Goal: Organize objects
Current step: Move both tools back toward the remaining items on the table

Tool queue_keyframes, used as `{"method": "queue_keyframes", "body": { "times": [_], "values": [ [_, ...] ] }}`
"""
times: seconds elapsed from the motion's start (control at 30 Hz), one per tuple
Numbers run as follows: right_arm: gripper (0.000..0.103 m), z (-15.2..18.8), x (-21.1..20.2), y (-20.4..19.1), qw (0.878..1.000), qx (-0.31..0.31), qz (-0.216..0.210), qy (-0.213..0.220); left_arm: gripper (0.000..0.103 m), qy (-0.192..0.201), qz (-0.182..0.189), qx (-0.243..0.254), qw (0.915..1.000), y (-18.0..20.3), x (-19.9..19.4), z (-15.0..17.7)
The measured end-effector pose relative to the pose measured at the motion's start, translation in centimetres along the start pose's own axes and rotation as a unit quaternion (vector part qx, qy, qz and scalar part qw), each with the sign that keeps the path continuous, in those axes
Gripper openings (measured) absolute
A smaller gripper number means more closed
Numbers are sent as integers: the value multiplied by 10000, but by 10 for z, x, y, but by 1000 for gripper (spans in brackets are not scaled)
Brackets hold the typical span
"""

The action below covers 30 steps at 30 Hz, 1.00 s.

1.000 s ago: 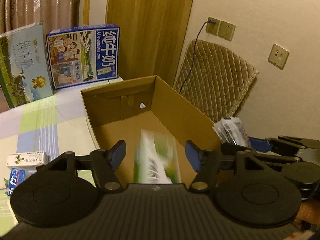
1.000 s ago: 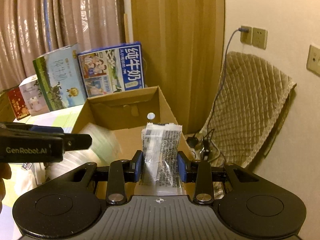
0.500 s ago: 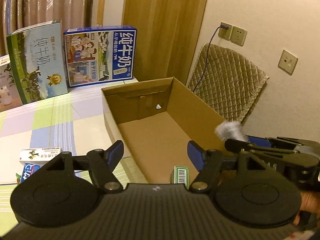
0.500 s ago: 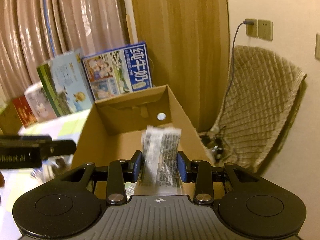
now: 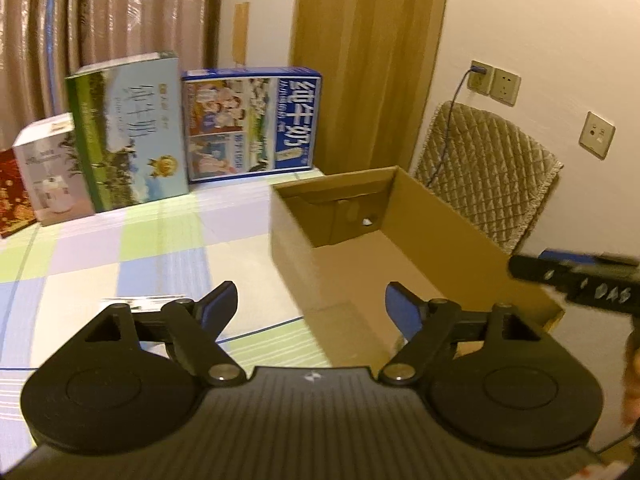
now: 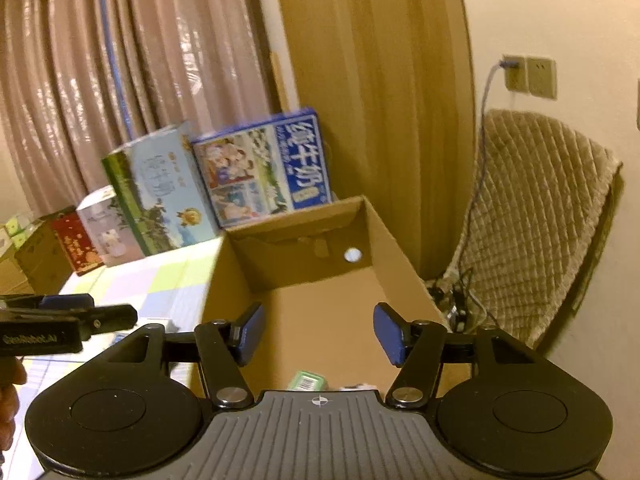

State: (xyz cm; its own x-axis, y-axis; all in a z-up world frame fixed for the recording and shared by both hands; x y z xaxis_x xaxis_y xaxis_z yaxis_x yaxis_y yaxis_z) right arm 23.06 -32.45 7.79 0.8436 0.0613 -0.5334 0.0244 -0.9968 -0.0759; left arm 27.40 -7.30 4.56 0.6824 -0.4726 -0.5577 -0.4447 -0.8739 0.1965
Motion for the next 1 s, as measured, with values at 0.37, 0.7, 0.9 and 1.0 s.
{"method": "queue_keyframes", "body": {
  "times": [0.37, 0.7, 0.9, 1.0],
  "values": [
    [83, -6, -39, -78, 9960, -477, -669, 364, 92, 186, -654, -64, 9977, -61, -67, 24],
    [87, 37, -20, -156, 9882, -799, -1308, 23, 99, -69, -1212, -412, 9917, -123, -108, 71],
    [86, 83, 17, -188, 9816, -1372, -1291, -311, 99, -353, -1306, -401, 9900, -141, -105, 96],
    [85, 105, 36, -191, 9791, -1503, -1220, -617, 99, -528, -1385, -227, 9887, -143, -96, 106]
  ]
}}
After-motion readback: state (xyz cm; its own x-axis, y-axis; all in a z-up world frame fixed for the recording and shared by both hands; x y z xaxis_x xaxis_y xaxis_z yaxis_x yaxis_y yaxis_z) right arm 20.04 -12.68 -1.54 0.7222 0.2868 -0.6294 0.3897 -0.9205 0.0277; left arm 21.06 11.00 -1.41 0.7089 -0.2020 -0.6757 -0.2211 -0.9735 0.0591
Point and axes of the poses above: each gripper's, at about its wrist camera, not at the fingertips, and x roughly the way its jaws point, y to its right, z to its underside, the point moved 1 cm from there along x, roughly the way its jaws point, and after that the axes turned 11 degrees about z, right-handed, at the moved point
